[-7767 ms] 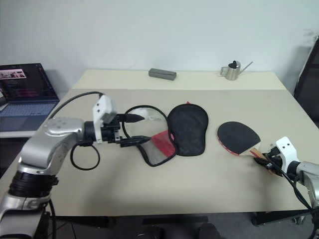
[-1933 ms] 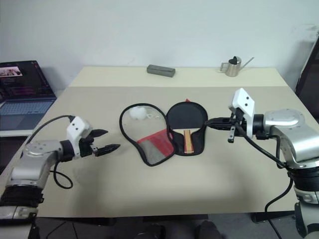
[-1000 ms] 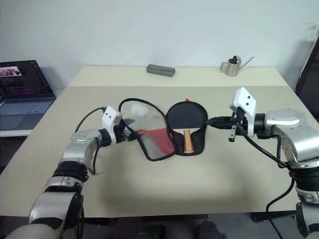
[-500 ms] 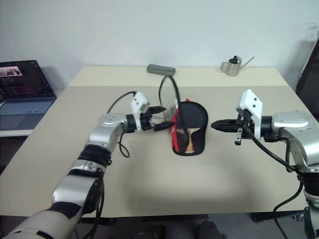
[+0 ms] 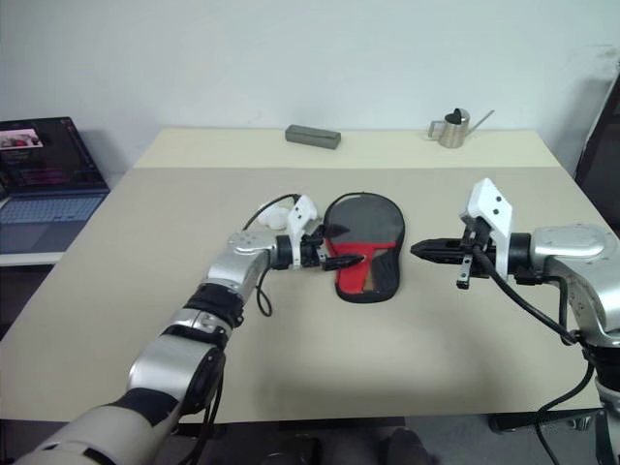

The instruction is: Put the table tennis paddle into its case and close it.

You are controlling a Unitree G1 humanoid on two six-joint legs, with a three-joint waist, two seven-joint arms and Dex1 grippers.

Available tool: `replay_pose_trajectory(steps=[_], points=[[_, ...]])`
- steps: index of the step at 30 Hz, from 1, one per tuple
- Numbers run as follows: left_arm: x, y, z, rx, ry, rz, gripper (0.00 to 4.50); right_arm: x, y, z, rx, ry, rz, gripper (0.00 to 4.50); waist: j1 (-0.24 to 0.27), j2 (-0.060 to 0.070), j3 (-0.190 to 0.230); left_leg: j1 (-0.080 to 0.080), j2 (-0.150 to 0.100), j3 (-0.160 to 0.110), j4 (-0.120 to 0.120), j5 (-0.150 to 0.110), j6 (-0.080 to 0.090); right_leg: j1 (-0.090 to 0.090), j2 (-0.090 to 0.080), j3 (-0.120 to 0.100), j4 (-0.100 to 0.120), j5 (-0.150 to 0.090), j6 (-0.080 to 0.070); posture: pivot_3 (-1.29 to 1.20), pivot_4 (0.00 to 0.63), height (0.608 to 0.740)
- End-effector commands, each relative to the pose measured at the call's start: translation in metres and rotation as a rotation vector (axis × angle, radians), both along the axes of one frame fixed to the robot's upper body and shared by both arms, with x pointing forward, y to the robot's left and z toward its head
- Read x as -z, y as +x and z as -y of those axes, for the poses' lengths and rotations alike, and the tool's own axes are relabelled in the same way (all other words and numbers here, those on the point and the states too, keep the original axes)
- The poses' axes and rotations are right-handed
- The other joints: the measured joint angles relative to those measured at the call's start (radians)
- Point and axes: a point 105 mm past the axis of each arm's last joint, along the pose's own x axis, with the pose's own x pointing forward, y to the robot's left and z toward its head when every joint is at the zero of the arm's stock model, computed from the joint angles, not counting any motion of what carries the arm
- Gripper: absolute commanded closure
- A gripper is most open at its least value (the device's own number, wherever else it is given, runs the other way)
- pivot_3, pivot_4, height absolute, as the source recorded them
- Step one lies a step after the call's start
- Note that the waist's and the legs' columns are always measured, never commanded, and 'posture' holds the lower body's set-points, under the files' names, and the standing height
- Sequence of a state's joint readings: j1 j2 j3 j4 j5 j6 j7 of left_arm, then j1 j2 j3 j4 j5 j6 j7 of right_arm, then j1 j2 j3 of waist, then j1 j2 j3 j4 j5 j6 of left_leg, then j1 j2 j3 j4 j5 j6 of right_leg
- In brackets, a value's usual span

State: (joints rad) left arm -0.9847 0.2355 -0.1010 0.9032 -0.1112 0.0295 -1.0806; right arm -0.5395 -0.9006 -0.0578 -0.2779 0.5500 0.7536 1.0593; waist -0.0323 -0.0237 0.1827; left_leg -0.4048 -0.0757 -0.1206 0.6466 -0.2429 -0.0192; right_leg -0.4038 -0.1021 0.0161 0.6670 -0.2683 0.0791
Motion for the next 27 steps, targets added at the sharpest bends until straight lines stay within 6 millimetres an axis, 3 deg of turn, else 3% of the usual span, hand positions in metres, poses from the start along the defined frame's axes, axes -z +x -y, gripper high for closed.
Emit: replay_pose_trajectory(steps=[1, 5, 15, 21, 27], points=[[-0.012, -0.004, 0.001, 0.038, -0.02, 0.05, 0.0, -0.01, -0.002, 0.001, 0.019, 0.021, 0.019, 4.47, 0.0, 0.0, 0.0, 0.0, 0.0, 0.0, 0.0, 0.0, 0.0, 0.0, 0.0, 0.0, 0.0, 0.0, 0.0, 0.0, 0.15, 0.74], [-0.024, -0.012, -0.008, 0.07, -0.068, 0.051, 0.0, -0.005, 0.003, 0.001, 0.055, 0.043, -0.008, 3.61, 0.0, 0.0, 0.0, 0.0, 0.0, 0.0, 0.0, 0.0, 0.0, 0.0, 0.0, 0.0, 0.0, 0.0, 0.0, 0.0, 0.15, 0.74], [-0.049, -0.065, -0.077, 0.114, -0.078, 0.011, 0.0, 0.016, 0.032, -0.004, 0.196, 0.163, -0.134, 0.16, -0.012, 0.0, 0.0, 0.001, 0.001, -0.001, 0.0, 0.001, -0.001, -0.001, 0.001, 0.001, 0.002, 0.0, 0.0, 0.0, 0.15, 0.74], [-0.061, -0.078, -0.116, 0.004, -0.021, 0.038, 0.0, 0.031, 0.058, -0.013, 0.369, 0.298, -0.263, 0.02, -0.009, 0.0, 0.0, 0.003, 0.001, -0.002, 0.0, 0.001, -0.001, -0.001, 0.0, 0.001, 0.007, 0.0, -0.001, 0.0, 0.15, 0.74], [-0.069, -0.089, -0.126, -0.026, -0.005, 0.053, 0.0, 0.046, 0.077, -0.024, 0.52, 0.337, -0.399, 0.02, -0.007, 0.0, 0.0, 0.004, 0.0, -0.003, 0.0, 0.002, -0.003, -0.001, 0.0, 0.001, 0.011, 0.0, -0.002, 0.0, 0.15, 0.74]])
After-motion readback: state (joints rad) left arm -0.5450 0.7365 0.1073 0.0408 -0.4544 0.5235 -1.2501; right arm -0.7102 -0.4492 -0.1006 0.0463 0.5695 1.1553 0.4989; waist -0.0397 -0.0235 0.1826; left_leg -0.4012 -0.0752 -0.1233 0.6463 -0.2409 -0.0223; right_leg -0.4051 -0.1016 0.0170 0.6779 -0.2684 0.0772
